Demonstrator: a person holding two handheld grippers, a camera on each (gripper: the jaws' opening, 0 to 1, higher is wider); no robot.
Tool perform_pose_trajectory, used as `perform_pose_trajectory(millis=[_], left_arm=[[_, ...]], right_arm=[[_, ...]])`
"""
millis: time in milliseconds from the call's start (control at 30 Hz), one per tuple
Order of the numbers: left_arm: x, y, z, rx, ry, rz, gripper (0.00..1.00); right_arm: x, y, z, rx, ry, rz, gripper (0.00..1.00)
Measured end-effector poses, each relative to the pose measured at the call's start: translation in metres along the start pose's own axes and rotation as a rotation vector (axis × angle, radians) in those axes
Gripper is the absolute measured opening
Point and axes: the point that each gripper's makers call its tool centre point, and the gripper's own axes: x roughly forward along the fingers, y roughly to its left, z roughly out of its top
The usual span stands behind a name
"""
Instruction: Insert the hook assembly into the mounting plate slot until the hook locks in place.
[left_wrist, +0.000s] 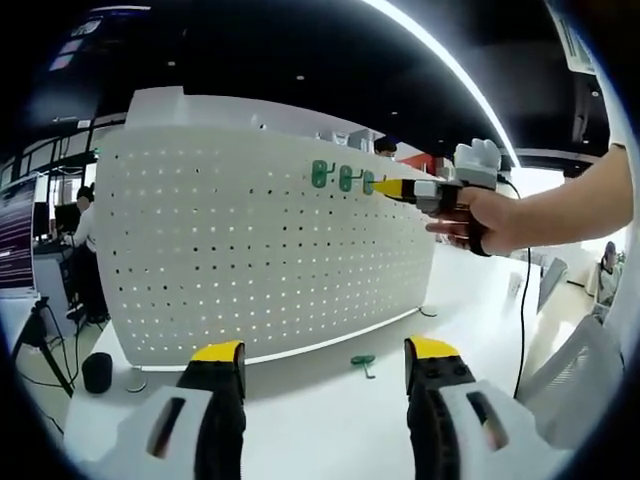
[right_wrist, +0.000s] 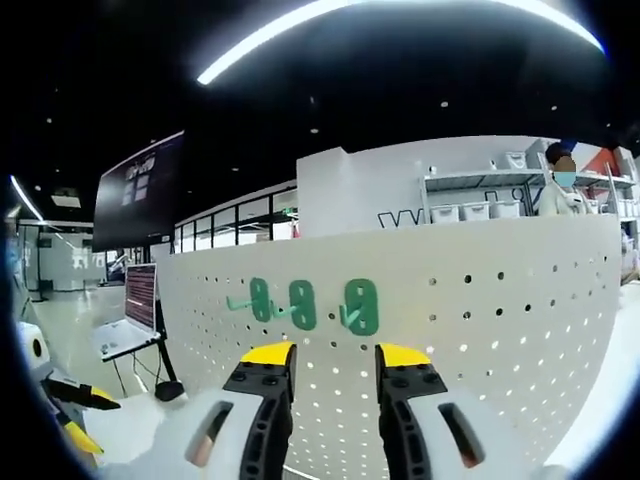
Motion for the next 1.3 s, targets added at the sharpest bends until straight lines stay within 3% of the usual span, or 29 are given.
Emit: perform_pose_trajectory(millis=[233, 867, 1300], left_arm=[[0.005, -0.008, 0.004, -0.004, -0.010, -0.022, 0.67], [0.004, -0.009, 0.009, 0.007, -0.022, -0.023, 0.68], [0.003, -0.009, 0.012, 0.010, -0.028, -0.027, 0.68]], right_arm=[[-0.010, 0.005, -0.002, -0.018, 0.008, 0.013, 0.34], [-0.051, 0.023, -0.025, -0.063, 0.053, 0.081, 0.43], [-0.074, 0.029, -0.039, -0.071, 0.077, 0.083, 0.45]])
